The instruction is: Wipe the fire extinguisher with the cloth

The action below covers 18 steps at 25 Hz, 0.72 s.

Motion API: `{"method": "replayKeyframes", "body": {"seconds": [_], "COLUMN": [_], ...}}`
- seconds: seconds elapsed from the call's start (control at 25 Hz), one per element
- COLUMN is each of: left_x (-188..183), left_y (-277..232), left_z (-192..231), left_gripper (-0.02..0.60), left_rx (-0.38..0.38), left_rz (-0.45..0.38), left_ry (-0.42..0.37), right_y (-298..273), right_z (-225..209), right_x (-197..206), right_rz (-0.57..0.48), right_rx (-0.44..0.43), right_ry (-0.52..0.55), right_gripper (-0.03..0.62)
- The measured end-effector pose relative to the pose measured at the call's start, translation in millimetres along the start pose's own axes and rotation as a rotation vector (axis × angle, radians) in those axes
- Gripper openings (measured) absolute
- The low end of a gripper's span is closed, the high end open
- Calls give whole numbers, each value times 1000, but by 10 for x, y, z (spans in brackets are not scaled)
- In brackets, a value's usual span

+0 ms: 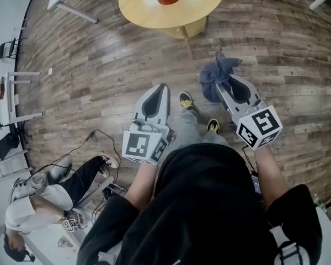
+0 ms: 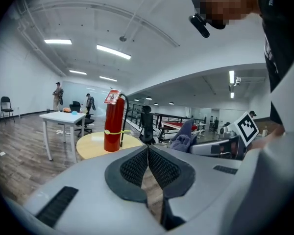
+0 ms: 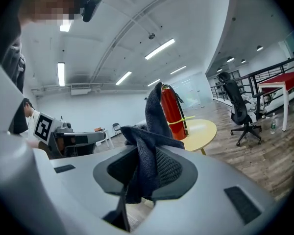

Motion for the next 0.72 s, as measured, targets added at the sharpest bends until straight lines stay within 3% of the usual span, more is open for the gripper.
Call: {"method": "replayKeyframes", "body": {"seconds": [0.16, 0.48, 0.72], "left_x": [-158, -468, -505], "left_y": [-274, -585, -875], "left_z": [540, 1505, 1832], "left_gripper": [25, 23, 23], "left_rx": [21, 22, 54], "left_rz": [-28, -62, -40], "left_ry": [8, 28, 38], "right_y": [-590, -1483, -1858], "right_z": [12, -67, -248], "right_x": [-137, -630, -737], "right_rz": [58, -4, 9], "right_rx": [6, 75, 138], "right_ry": [16, 49, 88], "right_gripper": [97, 97, 97]}}
Point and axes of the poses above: the fingertips, and each gripper's own axes: y backward along the fingers, z to its left, x out of its underside, the point moved 3 cm from there along y, backward along the fingers, and after that the axes turned 8 degrees about x, right-handed, at the moved point
